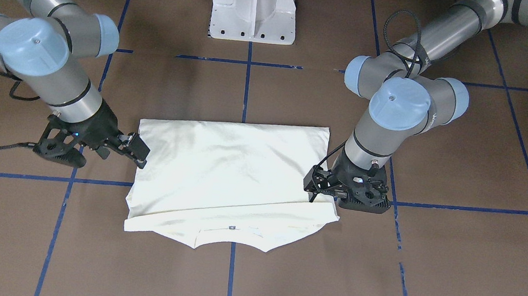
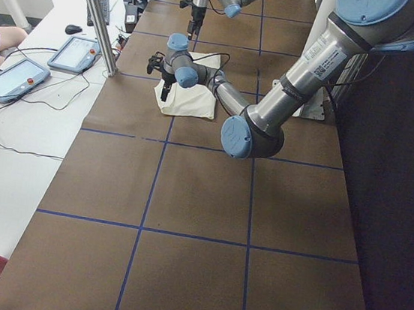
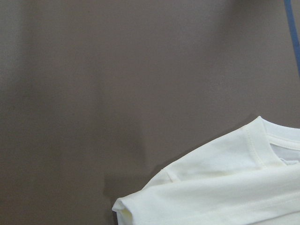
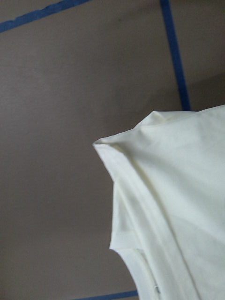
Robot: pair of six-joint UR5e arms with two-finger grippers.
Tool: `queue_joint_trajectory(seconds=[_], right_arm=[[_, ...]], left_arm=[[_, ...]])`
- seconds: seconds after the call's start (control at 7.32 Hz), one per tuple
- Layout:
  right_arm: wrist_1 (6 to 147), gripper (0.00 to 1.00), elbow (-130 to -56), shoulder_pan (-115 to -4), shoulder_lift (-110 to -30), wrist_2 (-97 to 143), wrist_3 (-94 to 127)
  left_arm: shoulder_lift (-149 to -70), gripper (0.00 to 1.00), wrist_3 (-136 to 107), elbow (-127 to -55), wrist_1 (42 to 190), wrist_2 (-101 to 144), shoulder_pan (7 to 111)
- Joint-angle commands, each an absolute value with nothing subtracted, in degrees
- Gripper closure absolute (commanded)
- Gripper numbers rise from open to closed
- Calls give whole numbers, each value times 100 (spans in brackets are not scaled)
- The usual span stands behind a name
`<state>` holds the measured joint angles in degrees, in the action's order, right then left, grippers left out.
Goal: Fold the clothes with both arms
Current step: 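Move the right gripper to the folded shirt's near corner and grasp it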
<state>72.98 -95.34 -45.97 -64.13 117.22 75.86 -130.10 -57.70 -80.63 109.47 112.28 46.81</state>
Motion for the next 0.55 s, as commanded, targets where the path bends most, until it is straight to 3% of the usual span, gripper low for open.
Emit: queue_joint_trajectory(seconds=[0.0,0.41], right_arm=[[7541,2,-9976,-3853,-6881,11103,7769],[7506,8,-9722,-3551,-6864,10986,7735]], left_arm=[[-12982,0,-5783,-8375,10697,11232,4685],[-12964,0,-5792,-8376,10714,11241,4676]])
